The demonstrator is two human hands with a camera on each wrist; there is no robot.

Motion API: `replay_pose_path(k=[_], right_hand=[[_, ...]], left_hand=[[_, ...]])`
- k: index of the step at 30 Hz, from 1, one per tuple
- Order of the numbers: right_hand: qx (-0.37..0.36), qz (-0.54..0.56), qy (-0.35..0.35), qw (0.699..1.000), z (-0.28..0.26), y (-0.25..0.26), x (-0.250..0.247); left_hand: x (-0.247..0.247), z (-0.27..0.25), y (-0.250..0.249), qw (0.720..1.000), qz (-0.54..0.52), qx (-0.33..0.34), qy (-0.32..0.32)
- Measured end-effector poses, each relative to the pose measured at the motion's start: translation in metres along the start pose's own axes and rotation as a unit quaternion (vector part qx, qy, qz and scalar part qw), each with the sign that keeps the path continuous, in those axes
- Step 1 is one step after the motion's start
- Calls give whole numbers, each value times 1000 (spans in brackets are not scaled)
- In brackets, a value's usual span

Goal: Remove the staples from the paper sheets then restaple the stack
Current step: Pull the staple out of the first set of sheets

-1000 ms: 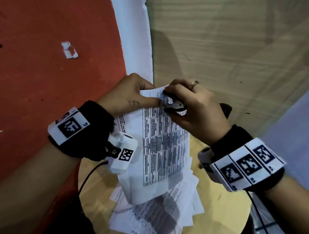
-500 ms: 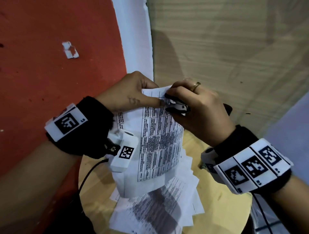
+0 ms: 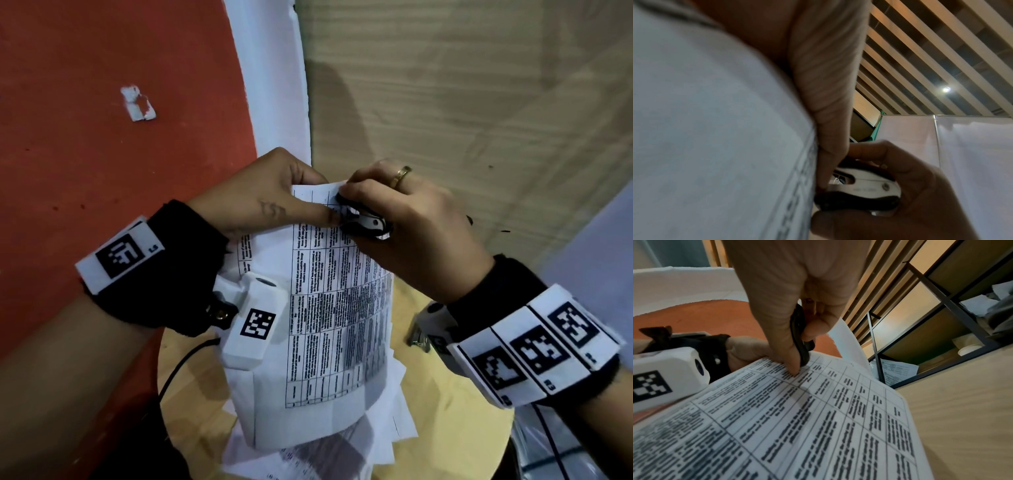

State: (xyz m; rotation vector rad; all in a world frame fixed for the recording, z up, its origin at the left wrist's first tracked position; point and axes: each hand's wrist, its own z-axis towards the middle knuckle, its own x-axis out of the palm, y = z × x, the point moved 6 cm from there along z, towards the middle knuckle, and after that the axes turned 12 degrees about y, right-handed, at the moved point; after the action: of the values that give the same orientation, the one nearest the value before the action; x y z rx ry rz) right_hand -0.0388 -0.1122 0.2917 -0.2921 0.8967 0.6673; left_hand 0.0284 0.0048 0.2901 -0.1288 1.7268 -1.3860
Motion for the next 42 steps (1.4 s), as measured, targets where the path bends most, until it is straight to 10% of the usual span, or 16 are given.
replay_pose_path(k=[15,42], right_hand=[[45,49,-19,998,-6,1,-3],[16,-23,-12,1000,-6,11,-10]], left_hand=[[6,-3,6,992,-118,-12,-46],[8,-10,-8,999,-12,-21,-21]])
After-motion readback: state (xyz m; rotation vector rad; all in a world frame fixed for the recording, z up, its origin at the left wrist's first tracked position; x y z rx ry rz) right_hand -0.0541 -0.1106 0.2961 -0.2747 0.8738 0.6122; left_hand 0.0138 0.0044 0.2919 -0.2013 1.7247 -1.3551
